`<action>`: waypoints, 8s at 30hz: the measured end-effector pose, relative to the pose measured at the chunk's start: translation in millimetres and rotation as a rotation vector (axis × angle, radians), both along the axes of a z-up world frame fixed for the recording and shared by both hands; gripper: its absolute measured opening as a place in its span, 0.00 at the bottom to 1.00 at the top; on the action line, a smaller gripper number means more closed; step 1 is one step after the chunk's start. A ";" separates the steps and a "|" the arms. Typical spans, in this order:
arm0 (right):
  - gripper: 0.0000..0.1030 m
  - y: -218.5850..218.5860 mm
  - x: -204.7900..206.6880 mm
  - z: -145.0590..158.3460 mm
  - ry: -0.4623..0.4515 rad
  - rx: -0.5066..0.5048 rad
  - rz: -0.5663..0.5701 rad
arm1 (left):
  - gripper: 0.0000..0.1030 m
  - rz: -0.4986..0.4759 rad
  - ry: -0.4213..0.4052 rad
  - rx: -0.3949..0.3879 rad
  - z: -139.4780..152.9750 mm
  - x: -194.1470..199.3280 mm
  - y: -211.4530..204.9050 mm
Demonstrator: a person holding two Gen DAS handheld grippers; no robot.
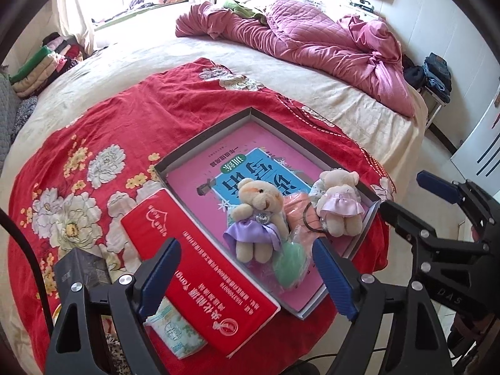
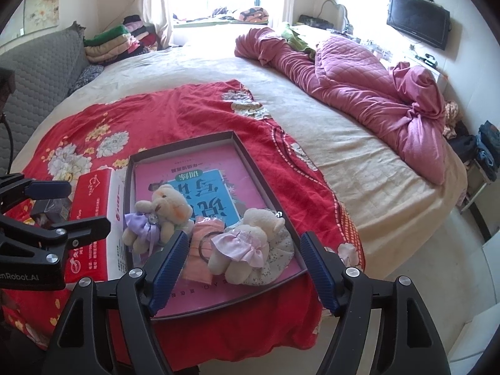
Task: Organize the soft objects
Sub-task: 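Withdraw both open tools from the tray back toward the remaining items, then lower left tool onto leopard scrunchie while right tool lowers onto tissue packet, then grasp leopard scrunchie with left tool while right tool grasps tissue packet, then carry scrunchie with left tool while right tool carries tissue packet over tray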
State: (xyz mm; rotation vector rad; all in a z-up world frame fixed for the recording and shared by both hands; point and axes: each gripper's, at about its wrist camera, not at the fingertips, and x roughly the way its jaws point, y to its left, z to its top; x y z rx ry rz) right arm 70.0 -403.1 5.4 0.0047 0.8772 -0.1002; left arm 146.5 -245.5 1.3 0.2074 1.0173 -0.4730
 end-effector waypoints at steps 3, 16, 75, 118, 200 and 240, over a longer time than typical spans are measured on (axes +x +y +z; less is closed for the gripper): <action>0.73 3.0 -4.2 6.0 -0.011 -0.008 0.001 | 0.83 0.001 -0.021 0.003 6.7 -6.1 3.2; 0.73 18.3 -22.9 30.5 -0.048 -0.016 0.010 | 0.83 0.029 -0.059 0.001 29.5 -26.2 26.2; 0.74 212.7 -27.5 57.8 -0.101 -0.069 0.395 | 0.83 0.407 -0.046 -0.023 28.0 -64.0 258.5; 0.74 285.1 -23.3 -80.5 0.146 -0.386 0.698 | 0.83 0.408 0.305 -0.059 -144.2 -31.0 259.1; 0.19 175.6 -29.4 58.2 -0.119 0.080 0.487 | 0.09 0.280 -0.028 -0.123 44.1 -63.6 188.8; 0.19 10.6 -16.2 48.4 -0.127 0.114 0.138 | 0.09 0.063 0.041 -0.108 10.0 10.7 30.4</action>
